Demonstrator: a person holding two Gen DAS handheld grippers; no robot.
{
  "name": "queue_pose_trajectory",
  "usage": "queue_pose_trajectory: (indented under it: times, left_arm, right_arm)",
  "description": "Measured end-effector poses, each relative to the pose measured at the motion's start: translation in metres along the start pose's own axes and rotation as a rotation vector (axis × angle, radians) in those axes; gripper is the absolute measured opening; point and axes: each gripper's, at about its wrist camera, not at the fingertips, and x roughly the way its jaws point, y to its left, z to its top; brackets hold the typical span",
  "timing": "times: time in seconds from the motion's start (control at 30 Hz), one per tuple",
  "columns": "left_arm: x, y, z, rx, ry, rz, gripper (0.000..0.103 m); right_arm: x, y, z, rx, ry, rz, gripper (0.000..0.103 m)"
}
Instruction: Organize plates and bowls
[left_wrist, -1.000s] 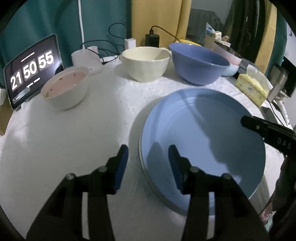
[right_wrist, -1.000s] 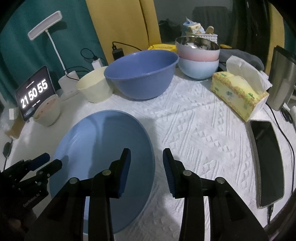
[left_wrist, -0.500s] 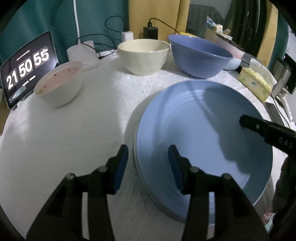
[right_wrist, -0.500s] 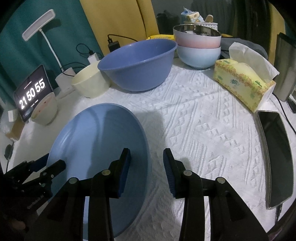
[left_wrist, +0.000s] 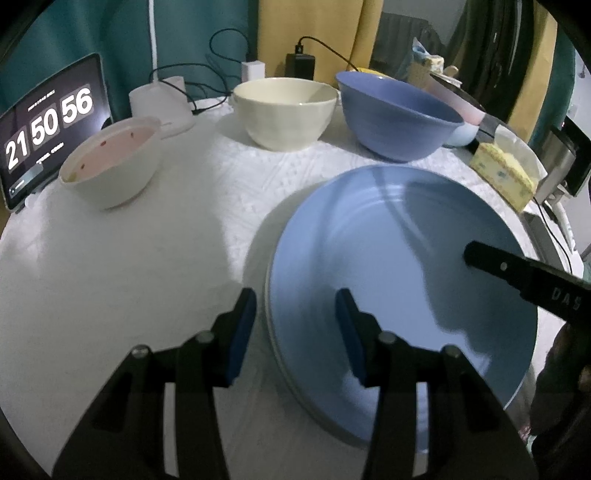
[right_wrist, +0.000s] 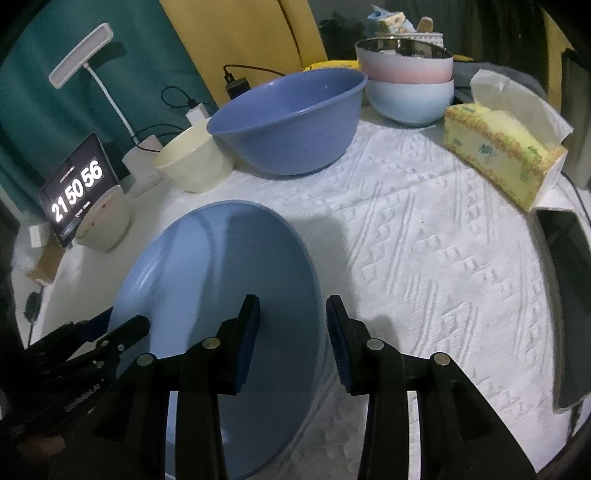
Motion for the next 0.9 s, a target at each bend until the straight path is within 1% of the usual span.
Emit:
queue_pose_trajectory:
  times: [0.13, 0.23, 0.27, 0.53, 0.9]
  left_arm:
    - [0.000, -0.002, 0.000, 0.012, -0.002, -0.017, 0.043]
    - [0.000, -0.002, 0.000, 0.011, -0.001, -0.005, 0.036]
    - [0.000, -0.002, -0.001, 0.015, 0.000, -0.005, 0.036]
    - [-0.002, 0.001, -0.001, 0.014, 0.003, -0.011, 0.035]
    - [-0.018, 0.022, -0.009, -0.017, -0.020, -0.001, 0.035]
  right_arm:
    - [0.001, 0.001, -0.001, 0.000, -0.006, 0.002, 0.040]
    - [0.000, 0.001, -0.002, -0.015, -0.013, 0.003, 0.040]
    - [0.000, 0.001, -0.002, -0.016, -0.011, 0.004, 0.040]
    - [-0.003, 0.006, -0.003, -0.029, -0.015, -0.012, 0.040]
    - [-0.010, 0.027, -0.003, -0.062, -0.025, -0.002, 0.040]
